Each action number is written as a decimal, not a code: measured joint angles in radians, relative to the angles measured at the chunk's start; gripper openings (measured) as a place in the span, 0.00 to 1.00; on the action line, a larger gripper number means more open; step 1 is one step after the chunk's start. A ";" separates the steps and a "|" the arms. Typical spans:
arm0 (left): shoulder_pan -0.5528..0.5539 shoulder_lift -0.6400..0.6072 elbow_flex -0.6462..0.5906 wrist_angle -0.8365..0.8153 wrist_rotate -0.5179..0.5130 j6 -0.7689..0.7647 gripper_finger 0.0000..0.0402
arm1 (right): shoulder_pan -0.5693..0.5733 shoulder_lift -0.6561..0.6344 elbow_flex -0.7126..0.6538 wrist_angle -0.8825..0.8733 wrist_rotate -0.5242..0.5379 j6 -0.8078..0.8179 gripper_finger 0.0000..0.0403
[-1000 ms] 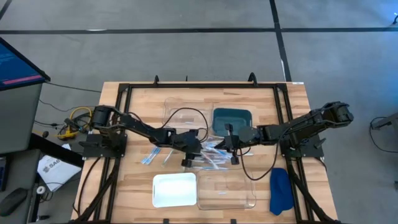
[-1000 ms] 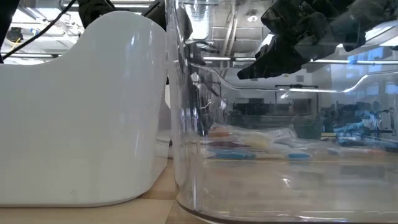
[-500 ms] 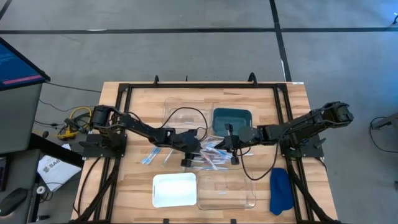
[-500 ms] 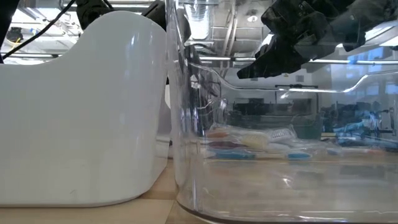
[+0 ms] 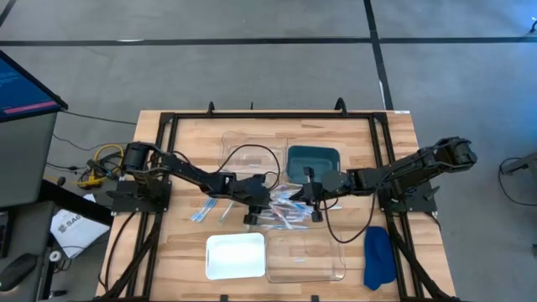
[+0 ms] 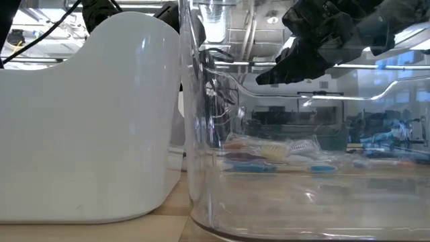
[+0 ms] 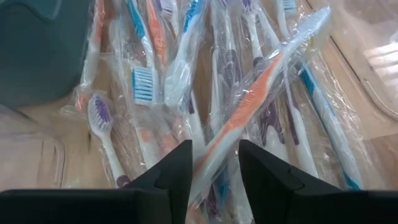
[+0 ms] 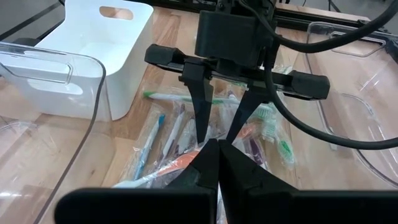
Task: Pick & Place Toothbrushes
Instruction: Put the orange toothbrush into the white bin
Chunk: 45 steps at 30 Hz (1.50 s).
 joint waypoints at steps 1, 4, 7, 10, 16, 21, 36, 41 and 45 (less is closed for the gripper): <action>0.000 0.000 0.000 0.000 0.000 0.000 0.28 | 0.000 0.000 0.000 0.000 0.000 0.000 0.00; 0.000 0.000 0.000 0.000 0.000 0.000 0.23 | 0.000 0.000 0.000 0.000 0.000 0.000 0.00; 0.000 0.000 0.000 0.000 0.000 0.000 0.18 | 0.000 0.000 0.000 0.000 0.000 0.000 0.00; 0.000 -0.001 0.000 0.002 0.000 0.000 0.12 | 0.000 0.000 0.000 0.000 0.000 0.000 0.00; 0.000 -0.003 0.000 0.007 0.000 0.000 0.01 | 0.000 0.000 0.000 0.000 0.000 0.000 0.00; 0.000 -0.005 0.000 0.001 -0.008 0.000 0.01 | 0.000 0.000 0.000 0.000 0.000 0.000 0.00; -0.039 -0.204 -0.028 -0.047 -0.090 -0.008 0.00 | -0.001 0.000 0.001 -0.006 0.000 -0.008 0.00; -0.065 -0.276 -0.068 -0.056 -0.186 -0.010 0.00 | -0.001 0.000 0.001 -0.005 0.000 -0.008 0.00; -0.066 -0.319 -0.098 -0.053 -0.205 -0.034 0.00 | -0.001 0.000 0.001 -0.003 0.000 -0.008 0.00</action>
